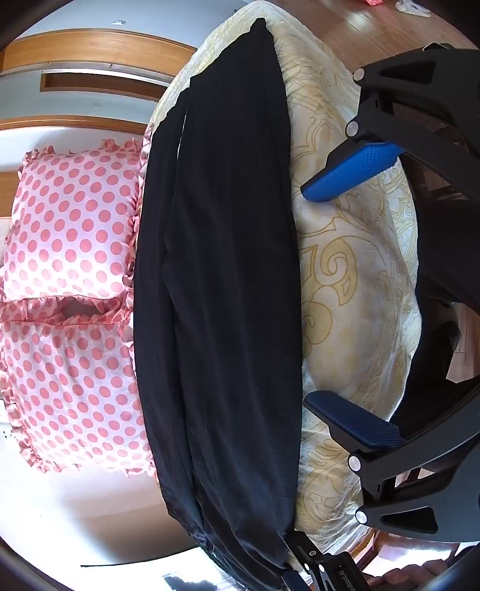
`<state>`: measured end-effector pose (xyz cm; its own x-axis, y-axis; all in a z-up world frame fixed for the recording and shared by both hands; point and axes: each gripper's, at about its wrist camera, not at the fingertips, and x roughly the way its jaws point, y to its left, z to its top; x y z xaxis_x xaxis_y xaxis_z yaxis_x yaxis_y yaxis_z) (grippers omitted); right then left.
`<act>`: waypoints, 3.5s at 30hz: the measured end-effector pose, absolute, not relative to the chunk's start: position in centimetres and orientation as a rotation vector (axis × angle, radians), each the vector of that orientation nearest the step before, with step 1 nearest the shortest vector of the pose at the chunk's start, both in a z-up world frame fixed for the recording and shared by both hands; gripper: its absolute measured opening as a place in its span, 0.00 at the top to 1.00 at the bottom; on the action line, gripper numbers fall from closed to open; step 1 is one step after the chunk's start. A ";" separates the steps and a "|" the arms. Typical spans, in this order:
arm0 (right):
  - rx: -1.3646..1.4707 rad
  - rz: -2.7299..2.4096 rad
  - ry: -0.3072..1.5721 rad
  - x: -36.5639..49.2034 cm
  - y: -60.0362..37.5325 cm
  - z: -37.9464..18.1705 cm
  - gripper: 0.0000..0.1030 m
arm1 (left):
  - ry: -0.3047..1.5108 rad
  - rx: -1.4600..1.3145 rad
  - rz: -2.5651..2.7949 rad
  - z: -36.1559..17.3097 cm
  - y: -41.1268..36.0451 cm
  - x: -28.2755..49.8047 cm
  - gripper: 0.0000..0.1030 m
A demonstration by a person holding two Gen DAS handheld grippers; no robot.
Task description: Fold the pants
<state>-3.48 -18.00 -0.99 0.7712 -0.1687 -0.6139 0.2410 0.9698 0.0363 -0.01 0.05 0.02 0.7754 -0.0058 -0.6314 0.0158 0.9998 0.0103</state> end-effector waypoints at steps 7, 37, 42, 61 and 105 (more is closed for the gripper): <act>0.112 -0.223 0.653 -3.4 -18.0 -1.0 0.01 | 0.685 0.020 -0.010 0.0 0.0 0.0 0.02; 0.111 -0.224 0.658 -3.4 -18.0 -1.0 0.01 | 0.682 0.022 -0.010 0.0 0.0 0.0 0.02; 0.111 -0.224 0.658 -3.4 -18.0 -1.0 0.01 | 0.682 0.022 -0.010 0.0 0.0 0.0 0.02; 0.110 -0.224 0.658 -3.4 -17.9 -1.0 0.01 | 0.680 0.022 -0.010 0.0 0.0 0.0 0.02; 0.248 -0.035 0.656 -4.4 -23.5 1.6 0.01 | 0.713 0.067 -0.133 2.0 0.1 -0.5 0.02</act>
